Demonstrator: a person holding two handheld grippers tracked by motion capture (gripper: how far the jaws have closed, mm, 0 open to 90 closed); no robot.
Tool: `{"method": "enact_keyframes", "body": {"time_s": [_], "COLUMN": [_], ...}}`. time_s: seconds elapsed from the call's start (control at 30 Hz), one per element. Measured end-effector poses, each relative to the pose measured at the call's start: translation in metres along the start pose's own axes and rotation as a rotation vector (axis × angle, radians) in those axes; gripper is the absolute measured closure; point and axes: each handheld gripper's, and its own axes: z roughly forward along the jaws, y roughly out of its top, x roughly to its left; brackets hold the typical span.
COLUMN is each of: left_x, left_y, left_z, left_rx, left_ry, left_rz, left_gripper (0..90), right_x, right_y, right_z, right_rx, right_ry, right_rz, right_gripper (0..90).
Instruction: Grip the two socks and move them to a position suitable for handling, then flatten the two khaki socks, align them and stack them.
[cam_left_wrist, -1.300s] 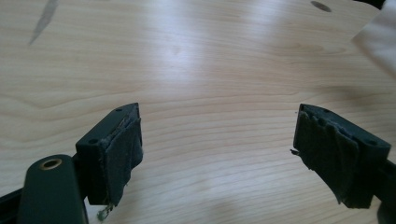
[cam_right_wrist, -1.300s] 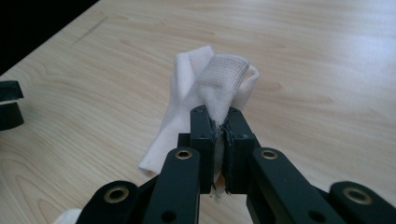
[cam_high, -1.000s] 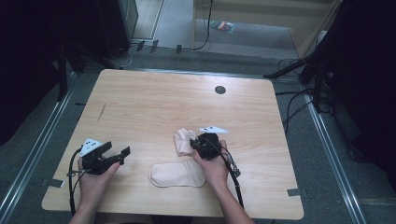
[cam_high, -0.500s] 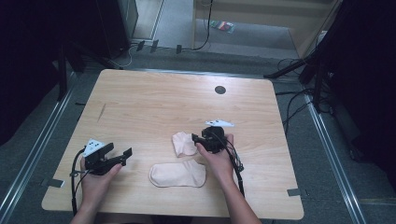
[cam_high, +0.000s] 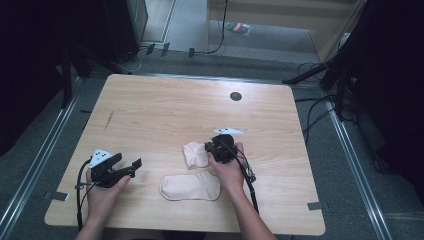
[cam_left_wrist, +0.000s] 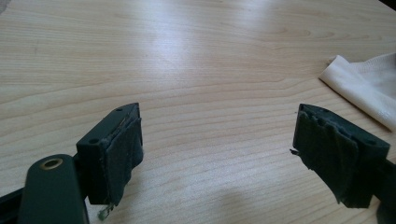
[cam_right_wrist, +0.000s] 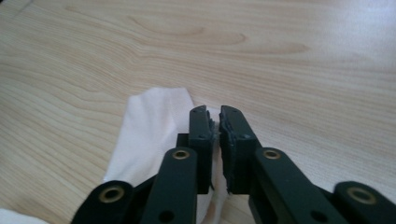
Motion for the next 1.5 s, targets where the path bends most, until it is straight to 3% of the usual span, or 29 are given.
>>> {"method": "enact_keyframes", "body": {"time_s": [0.23,0.33,0.5,0.67,0.73,0.8,0.97,1.13,1.2,1.3,1.33,1.43,1.5], "left_x": [-0.004,-0.008,-0.038,-0.065,-0.074,-0.080,-0.094,-0.100,-0.099,-0.094,-0.091,-0.083,-0.074], "left_y": [0.003,0.006,0.015,0.018,0.019,0.021,0.027,0.030,0.032,0.038,0.041,0.046,0.049], "left_z": [0.002,0.003,0.010,0.026,0.036,0.045,0.063,0.081,0.084,0.079,0.075,0.059,0.043], "left_rx": [0.014,0.017,0.042,0.098,0.145,0.174,0.193,0.215,0.214,0.180,0.163,0.096,0.044], "left_ry": [-0.002,-0.048,-0.150,-0.215,-0.226,-0.246,-0.260,-0.222,-0.223,-0.234,-0.243,-0.149,-0.061], "left_rz": [0.026,0.002,0.045,0.106,0.141,0.149,0.152,0.135,0.129,0.099,0.091,0.137,0.160], "left_gripper": [16.1,16.1,16.1,16.1,16.1,16.1,22.6,39.8,52.6,84.1,90.0,90.0,90.0], "right_x": [0.017,0.027,0.039,0.046,0.050,0.055,0.062,0.066,0.067,0.071,0.072,0.075,0.077], "right_y": [0.010,0.016,0.026,0.035,0.039,0.043,0.049,0.051,0.052,0.055,0.056,0.059,0.060], "right_z": [-0.011,-0.015,-0.018,-0.020,-0.022,-0.023,-0.026,-0.028,-0.029,-0.031,-0.031,-0.029,-0.027], "right_rx": [-0.049,-0.065,-0.078,-0.088,-0.098,-0.101,-0.112,-0.116,-0.112,-0.115,-0.116,-0.137,-0.161], "right_ry": [0.028,0.044,0.053,0.059,0.063,0.066,0.075,0.093,0.109,0.129,0.137,0.148,0.159], "right_rz": [-0.033,-0.051,-0.071,-0.070,-0.070,-0.078,-0.082,-0.077,-0.074,-0.076,-0.077,-0.078,-0.067], "right_gripper": [88.5,88.9,89.3,89.4,89.4,89.4,89.4,89.4,89.4,89.4,89.4,89.5,89.5]}}
